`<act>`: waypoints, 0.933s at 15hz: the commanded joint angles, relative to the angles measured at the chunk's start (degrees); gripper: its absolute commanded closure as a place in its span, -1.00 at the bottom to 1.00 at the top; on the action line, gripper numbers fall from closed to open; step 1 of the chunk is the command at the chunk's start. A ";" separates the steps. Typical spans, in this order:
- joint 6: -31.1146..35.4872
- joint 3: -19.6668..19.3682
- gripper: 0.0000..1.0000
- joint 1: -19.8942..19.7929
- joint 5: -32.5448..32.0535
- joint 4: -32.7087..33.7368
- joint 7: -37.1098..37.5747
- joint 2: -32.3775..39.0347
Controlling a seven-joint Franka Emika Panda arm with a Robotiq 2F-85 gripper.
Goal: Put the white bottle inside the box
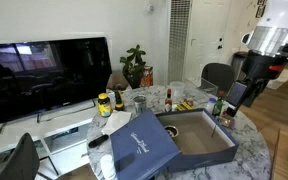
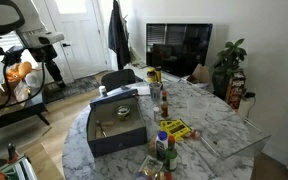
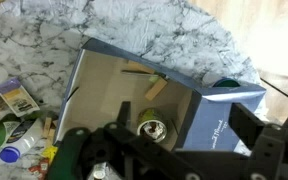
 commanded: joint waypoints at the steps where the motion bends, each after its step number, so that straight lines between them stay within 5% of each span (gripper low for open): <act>1: -0.06 -0.65 -1.00 0.60 -0.59 -0.34 0.41 0.20; 2: 1.40 2.24 -1.00 -3.70 -2.58 1.02 7.67 1.46; 3: 1.68 1.11 -1.00 -4.52 -2.97 1.41 8.58 1.68; 10: -1.08 -13.09 -1.00 -17.93 -9.66 0.75 9.82 -2.76; 14: 1.45 -17.40 -1.00 -25.59 -10.54 0.23 12.66 -1.73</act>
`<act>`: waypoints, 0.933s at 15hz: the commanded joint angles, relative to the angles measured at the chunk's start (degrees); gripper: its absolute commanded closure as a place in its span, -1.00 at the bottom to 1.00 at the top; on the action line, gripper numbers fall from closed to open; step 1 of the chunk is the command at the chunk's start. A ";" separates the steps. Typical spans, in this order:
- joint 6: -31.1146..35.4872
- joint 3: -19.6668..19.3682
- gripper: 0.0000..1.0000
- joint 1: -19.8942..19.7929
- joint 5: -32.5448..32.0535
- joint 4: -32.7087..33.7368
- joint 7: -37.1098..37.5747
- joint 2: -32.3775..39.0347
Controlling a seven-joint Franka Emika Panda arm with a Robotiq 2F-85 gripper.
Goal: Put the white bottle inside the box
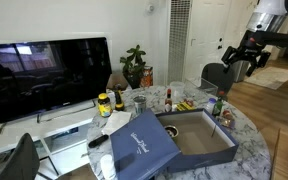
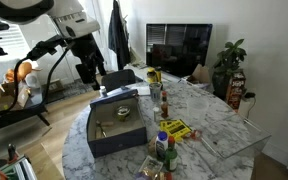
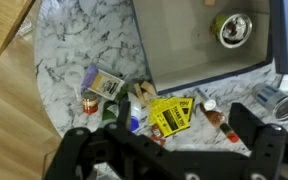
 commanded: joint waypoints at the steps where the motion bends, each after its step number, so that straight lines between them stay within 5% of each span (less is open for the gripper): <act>1: 1.19 -1.86 -1.00 -5.61 -1.02 -0.56 5.00 0.37; 2: 0.06 -1.98 -1.00 -3.19 -0.58 0.13 1.84 0.16; 6: 0.27 -2.52 -1.00 -5.16 -0.78 0.12 3.59 0.45; 14: 15.11 -1.94 -1.00 -8.75 -0.90 7.89 27.67 28.35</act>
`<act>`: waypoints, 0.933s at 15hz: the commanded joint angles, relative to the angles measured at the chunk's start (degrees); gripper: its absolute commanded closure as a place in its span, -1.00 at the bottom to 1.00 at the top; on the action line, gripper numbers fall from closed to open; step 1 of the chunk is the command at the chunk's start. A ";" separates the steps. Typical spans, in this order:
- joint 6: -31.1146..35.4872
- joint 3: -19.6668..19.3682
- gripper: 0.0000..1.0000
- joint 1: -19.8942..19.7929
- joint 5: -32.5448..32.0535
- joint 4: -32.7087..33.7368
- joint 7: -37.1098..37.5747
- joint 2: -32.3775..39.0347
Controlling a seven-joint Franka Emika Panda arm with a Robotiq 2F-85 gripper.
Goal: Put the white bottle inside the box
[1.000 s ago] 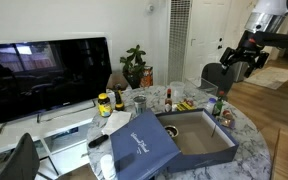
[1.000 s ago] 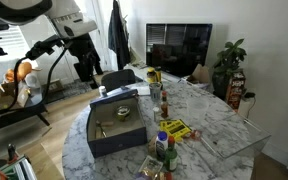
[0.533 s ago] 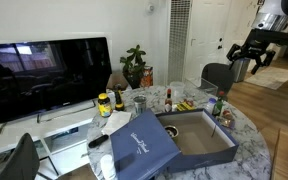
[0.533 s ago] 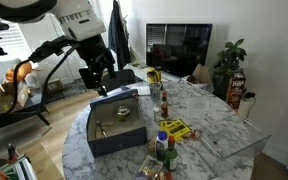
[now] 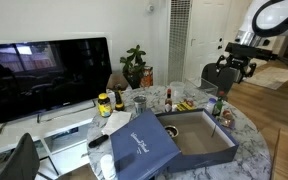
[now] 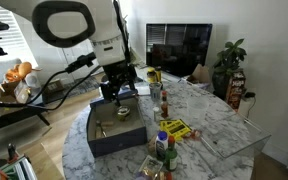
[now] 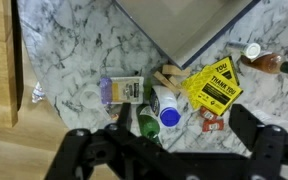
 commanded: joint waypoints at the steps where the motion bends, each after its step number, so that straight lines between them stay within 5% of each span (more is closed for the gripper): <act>1: 5.54 -0.74 -1.00 -1.08 -2.22 6.00 10.52 14.79; 5: 9.37 -5.30 -1.00 -0.25 -6.75 12.42 21.10 28.48; 6: 8.89 -6.43 -1.00 2.37 -4.92 7.91 16.95 21.18; 10: 8.95 -8.93 -1.00 3.07 -5.03 12.55 18.52 28.77; 11: 12.82 -9.96 -1.00 3.50 -9.19 13.50 23.50 31.20; 14: 23.46 -12.13 -1.00 5.33 -5.66 14.20 18.53 35.91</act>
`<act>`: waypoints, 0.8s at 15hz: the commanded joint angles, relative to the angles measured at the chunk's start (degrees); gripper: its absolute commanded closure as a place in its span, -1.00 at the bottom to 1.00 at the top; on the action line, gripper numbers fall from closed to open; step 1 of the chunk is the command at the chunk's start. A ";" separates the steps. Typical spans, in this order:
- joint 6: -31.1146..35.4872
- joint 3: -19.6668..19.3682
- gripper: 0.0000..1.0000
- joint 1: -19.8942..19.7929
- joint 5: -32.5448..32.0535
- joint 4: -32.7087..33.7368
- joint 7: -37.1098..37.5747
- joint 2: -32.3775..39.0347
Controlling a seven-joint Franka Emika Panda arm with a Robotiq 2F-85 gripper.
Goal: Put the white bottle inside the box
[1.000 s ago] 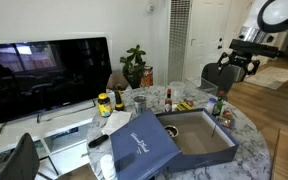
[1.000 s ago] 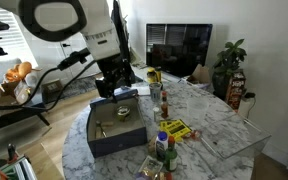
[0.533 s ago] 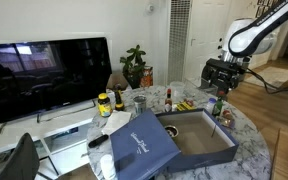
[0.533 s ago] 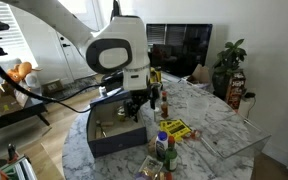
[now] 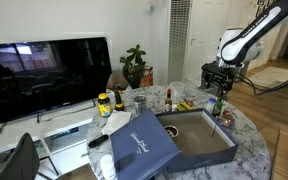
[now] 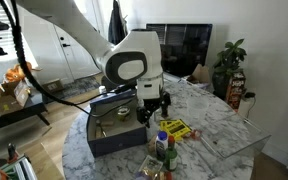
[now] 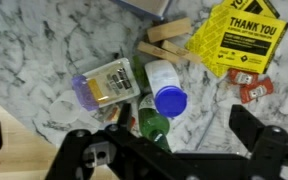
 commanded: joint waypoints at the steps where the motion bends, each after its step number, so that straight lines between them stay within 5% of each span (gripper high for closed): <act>1: 11.02 -3.60 -1.00 3.27 1.78 1.53 -1.84 6.57; 4: 11.59 -5.66 -1.00 4.85 3.53 3.38 -2.15 10.54; 12: -1.07 -7.97 -1.00 6.26 7.87 8.75 -2.43 14.30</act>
